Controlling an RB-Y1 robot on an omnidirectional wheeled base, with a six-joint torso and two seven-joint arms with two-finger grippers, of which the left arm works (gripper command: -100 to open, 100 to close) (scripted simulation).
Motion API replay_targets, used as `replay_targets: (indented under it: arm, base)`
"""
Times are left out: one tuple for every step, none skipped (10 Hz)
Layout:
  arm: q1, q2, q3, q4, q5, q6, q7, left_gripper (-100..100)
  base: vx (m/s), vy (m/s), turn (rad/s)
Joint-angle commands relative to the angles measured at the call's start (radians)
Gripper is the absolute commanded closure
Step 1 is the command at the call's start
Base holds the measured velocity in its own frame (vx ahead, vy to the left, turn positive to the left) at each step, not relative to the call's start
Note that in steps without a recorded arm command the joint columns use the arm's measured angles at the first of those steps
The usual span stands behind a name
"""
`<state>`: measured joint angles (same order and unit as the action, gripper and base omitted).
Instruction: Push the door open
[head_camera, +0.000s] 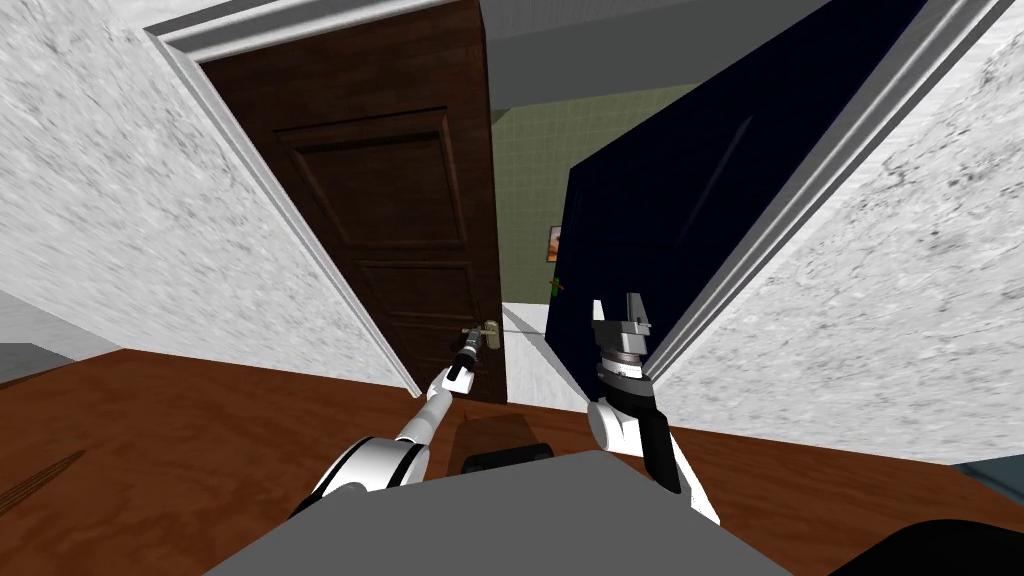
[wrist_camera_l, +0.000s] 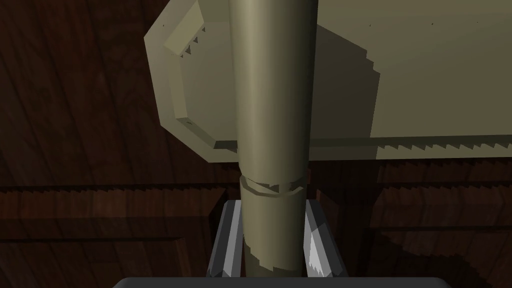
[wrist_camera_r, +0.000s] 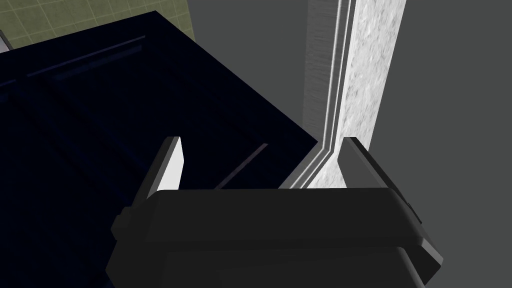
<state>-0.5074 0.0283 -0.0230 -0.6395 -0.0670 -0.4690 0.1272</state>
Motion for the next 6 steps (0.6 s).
replay_targets:
  arm:
    - [0.001, 0.006, 0.008, 0.000, 0.003, 0.000, -0.003, 100]
    - [0.002, 0.010, 0.014, 0.000, 0.005, 0.000, -0.005, 100]
    - [0.002, 0.015, 0.021, 0.001, 0.008, 0.000, -0.008, 100]
    - [0.003, 0.020, 0.030, 0.001, 0.011, 0.001, -0.011, 100]
    - [0.004, 0.026, 0.040, 0.001, 0.014, 0.001, -0.015, 100]
    - [0.004, 0.026, 0.040, 0.001, 0.014, 0.001, -0.015, 100]
  base:
    - [0.086, -0.041, 0.017]
    - [0.178, -0.086, 0.040]
    - [0.205, -0.093, 0.039]
    - [0.213, -0.097, 0.042]
    - [0.175, -0.119, 0.063]
    - [0.120, -0.081, 0.021]
